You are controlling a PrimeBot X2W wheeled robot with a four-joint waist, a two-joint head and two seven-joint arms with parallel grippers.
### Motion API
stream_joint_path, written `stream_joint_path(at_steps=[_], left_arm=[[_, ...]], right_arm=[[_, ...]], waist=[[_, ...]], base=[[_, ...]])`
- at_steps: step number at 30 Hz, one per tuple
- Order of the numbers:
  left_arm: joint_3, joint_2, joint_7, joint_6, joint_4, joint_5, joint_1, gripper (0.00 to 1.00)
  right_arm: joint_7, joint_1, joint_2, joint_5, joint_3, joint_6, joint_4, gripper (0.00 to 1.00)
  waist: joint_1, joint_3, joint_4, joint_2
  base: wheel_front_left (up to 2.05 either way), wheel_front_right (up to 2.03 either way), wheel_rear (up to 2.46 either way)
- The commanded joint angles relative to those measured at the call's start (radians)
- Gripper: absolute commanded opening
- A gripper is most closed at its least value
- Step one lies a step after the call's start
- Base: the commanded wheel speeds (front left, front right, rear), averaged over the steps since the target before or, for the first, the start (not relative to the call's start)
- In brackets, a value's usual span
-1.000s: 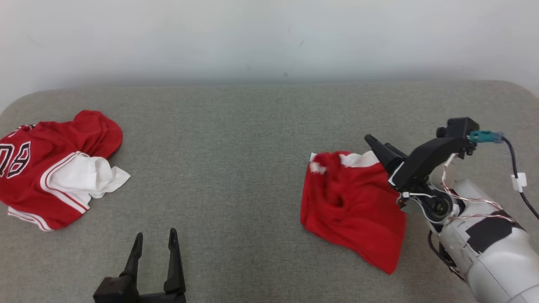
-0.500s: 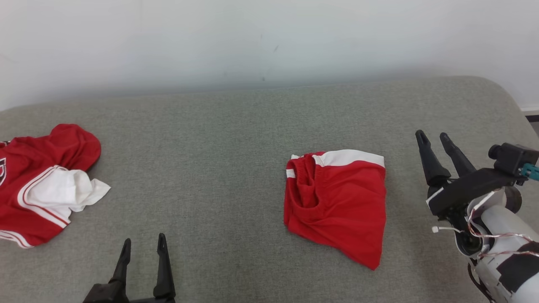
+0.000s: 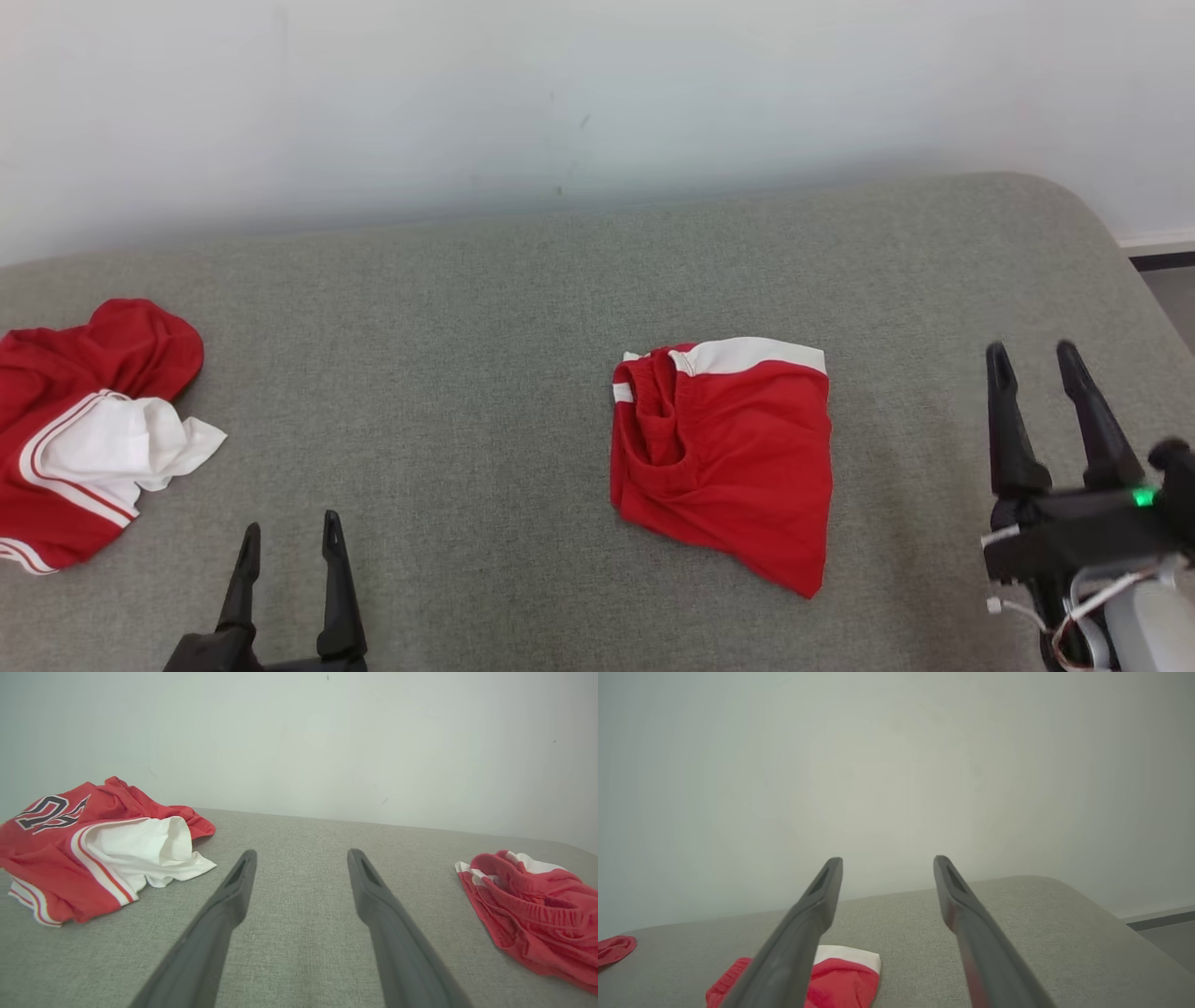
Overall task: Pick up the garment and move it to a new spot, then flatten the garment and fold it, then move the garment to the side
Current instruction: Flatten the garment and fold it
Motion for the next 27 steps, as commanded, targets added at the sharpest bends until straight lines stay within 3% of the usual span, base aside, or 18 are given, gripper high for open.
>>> stream_joint_path(at_steps=[1,10,19,27], left_arm=[[0.005,0.000,-0.002,0.003,-0.006,0.013,0.015,1.00],[0.027,0.000,-0.002,0.003,-0.025,0.058,0.044,1.00],[0.039,0.000,-0.002,-0.022,-0.025,0.100,0.082,1.00],[0.045,0.000,-0.002,-0.027,-0.016,0.101,0.091,1.00]], right_arm=[[-0.001,0.031,0.020,-0.025,-0.026,0.001,-0.027,1.00],[-0.001,0.182,0.138,-0.095,-0.123,0.001,-0.119,1.00],[-0.001,0.246,0.197,-0.103,-0.141,0.001,-0.133,1.00],[-0.001,0.261,0.211,-0.126,-0.128,0.001,-0.123,1.00]], waist=[[0.0001,-0.005,-0.001,0.0000],[0.0001,-0.024,0.003,0.0000],[0.0001,-0.035,0.014,0.0000],[0.0001,-0.041,0.025,0.0000]], base=[[0.00,0.00,0.00],[0.00,0.00,0.00],[0.00,0.00,0.00],[0.00,0.00,0.00]])
